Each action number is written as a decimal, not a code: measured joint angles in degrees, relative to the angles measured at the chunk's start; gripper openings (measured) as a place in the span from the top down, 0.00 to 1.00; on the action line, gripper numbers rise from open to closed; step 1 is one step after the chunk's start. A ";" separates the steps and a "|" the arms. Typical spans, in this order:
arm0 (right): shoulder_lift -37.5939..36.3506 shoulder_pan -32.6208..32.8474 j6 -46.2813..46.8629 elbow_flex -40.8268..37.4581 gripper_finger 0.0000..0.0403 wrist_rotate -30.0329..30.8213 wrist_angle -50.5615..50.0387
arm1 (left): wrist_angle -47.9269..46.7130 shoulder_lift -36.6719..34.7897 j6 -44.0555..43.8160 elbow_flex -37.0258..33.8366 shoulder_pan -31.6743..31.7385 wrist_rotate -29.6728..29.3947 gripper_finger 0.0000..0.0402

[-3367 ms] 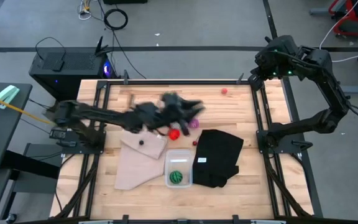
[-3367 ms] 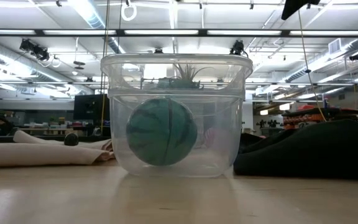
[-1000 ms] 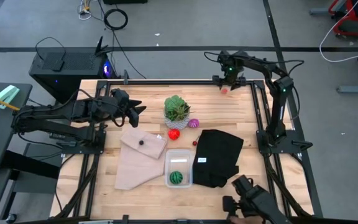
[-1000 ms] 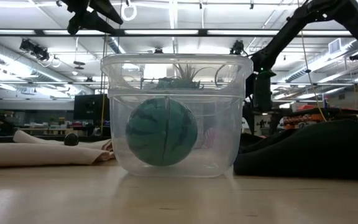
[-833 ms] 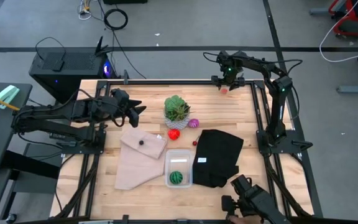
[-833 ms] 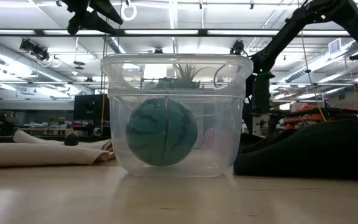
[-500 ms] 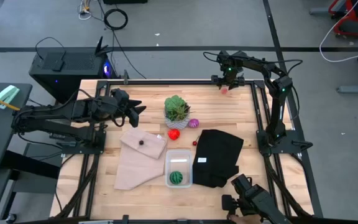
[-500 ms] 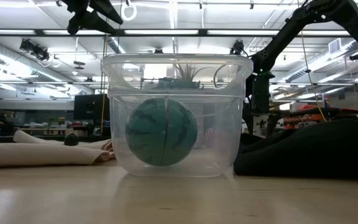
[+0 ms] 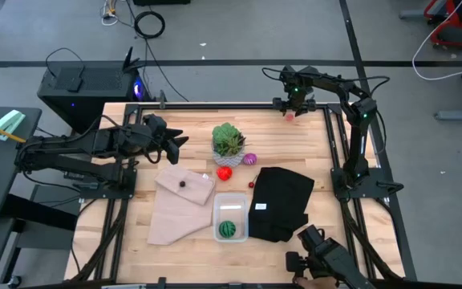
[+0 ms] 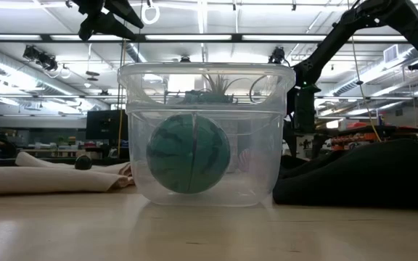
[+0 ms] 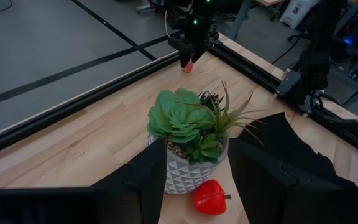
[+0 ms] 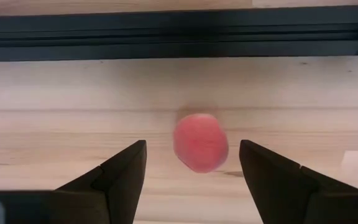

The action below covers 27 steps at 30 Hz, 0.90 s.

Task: Pick and placing Produce into tupperware
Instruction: Put the pink peach into the transparent container

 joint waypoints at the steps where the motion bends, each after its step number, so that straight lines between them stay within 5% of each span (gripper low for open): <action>1: 0.00 0.00 0.00 0.00 0.35 0.00 0.02 | 0.00 0.00 -0.01 0.00 0.00 0.00 0.56; 27: 0.00 0.04 -2.16 -0.02 0.71 -0.26 -0.13 | 0.00 0.02 0.13 0.00 0.00 -0.02 0.56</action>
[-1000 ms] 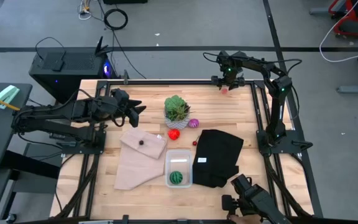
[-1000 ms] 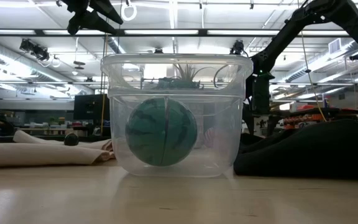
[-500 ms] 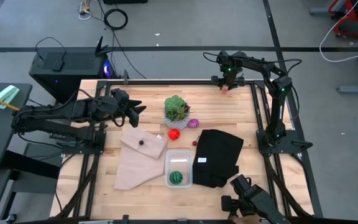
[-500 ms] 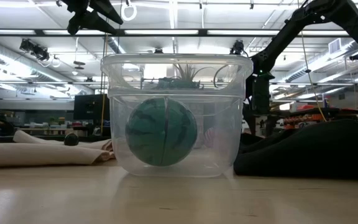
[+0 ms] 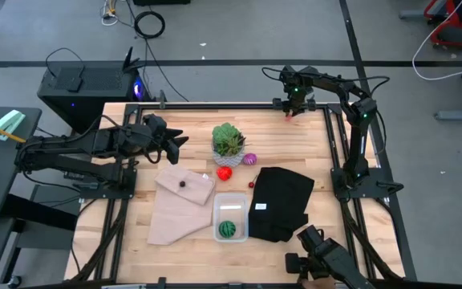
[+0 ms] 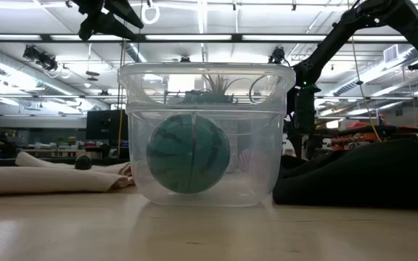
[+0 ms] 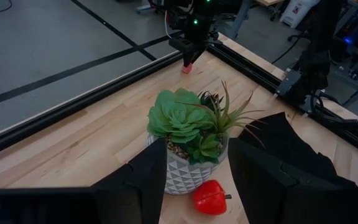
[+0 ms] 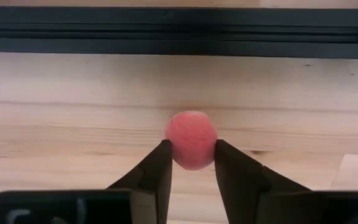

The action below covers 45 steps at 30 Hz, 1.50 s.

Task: Pick and placing Produce into tupperware
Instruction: Put the pink peach into the transparent container

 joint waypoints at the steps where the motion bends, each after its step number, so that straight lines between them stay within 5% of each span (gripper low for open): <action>1: 0.00 0.00 -0.03 0.00 0.72 0.00 0.00 | 0.00 0.00 0.06 0.00 0.00 0.00 0.56; 18: -1.69 1.62 -1.82 0.00 0.73 -1.31 0.03 | -0.04 0.00 0.82 0.00 -0.02 -0.63 0.55; 29: -13.63 4.05 -5.02 0.00 0.73 -3.40 0.08 | -0.06 0.00 1.88 0.00 -0.02 -0.62 0.55; 45: -31.66 27.74 7.16 0.00 0.73 -9.10 11.27 | -0.04 0.00 2.06 -0.01 -0.01 -0.61 0.56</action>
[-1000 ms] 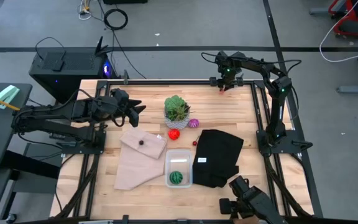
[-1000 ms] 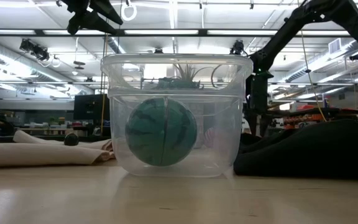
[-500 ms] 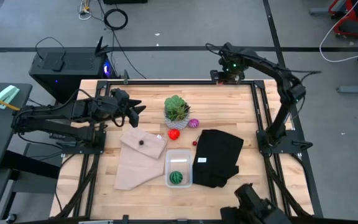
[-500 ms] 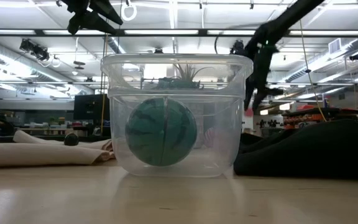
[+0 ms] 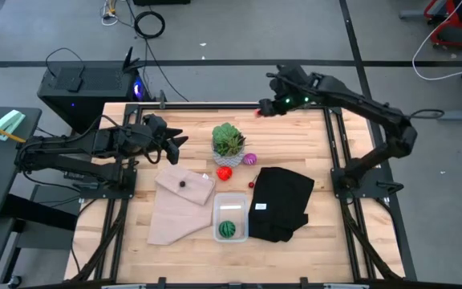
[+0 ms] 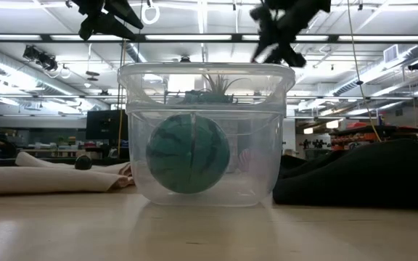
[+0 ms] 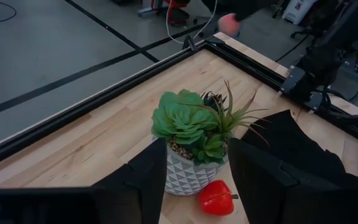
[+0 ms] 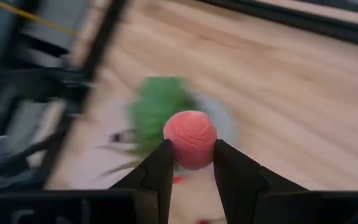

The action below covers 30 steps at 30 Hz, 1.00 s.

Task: Pick and placing Produce into tupperware
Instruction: Put the pink peach into the transparent container

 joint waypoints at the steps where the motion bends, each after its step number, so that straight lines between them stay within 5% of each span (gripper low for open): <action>1: -0.34 1.85 1.45 0.00 0.73 0.00 1.82 | 0.00 0.00 -0.13 -0.02 -0.02 0.00 0.56; 18: 4.06 23.70 16.34 0.04 0.74 2.01 39.77 | -2.11 -0.14 1.80 -0.02 -0.06 2.86 0.56; 30: 10.66 28.77 15.86 1.57 0.74 -2.17 45.03 | -9.59 -6.69 1.92 -0.06 0.01 2.85 0.54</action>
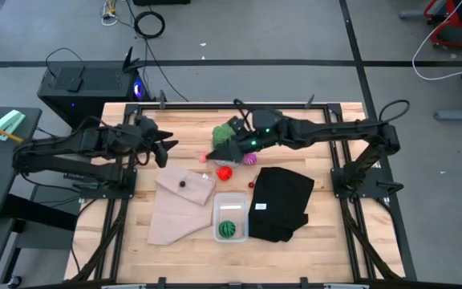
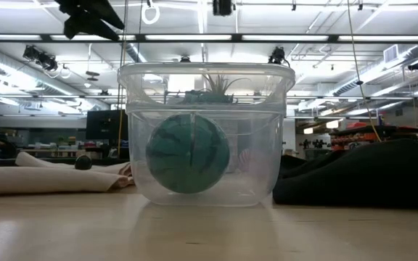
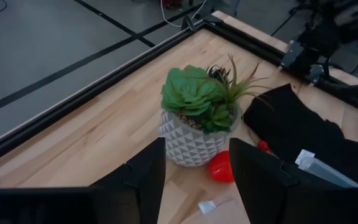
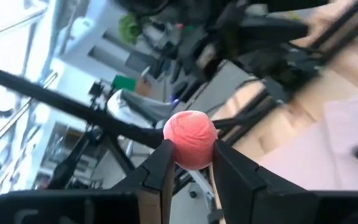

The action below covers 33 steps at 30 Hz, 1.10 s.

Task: Pick and placing Produce into tupperware
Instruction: Put the pink peach into the transparent container

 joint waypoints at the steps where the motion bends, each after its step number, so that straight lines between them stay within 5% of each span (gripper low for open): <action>1: 0.70 0.36 -0.90 1.00 0.74 -0.29 0.07 | -0.30 -0.91 0.00 0.00 0.00 0.01 0.54; 5: 4.91 1.45 -6.85 8.26 0.75 -1.35 -5.10 | -1.17 -3.38 -0.02 0.00 0.00 -0.02 0.54; 12: 13.74 1.97 -23.29 26.89 0.75 -1.89 -36.48 | -1.71 -4.47 0.70 0.02 0.00 -0.01 0.54; 16: 17.05 3.16 -28.45 33.41 0.75 -2.12 -45.48 | -2.21 -4.23 1.32 0.01 0.00 -0.01 0.55; 33: 26.19 8.59 -44.26 34.21 0.75 6.21 -64.89 | -4.58 -4.62 1.25 0.02 0.00 -0.01 0.54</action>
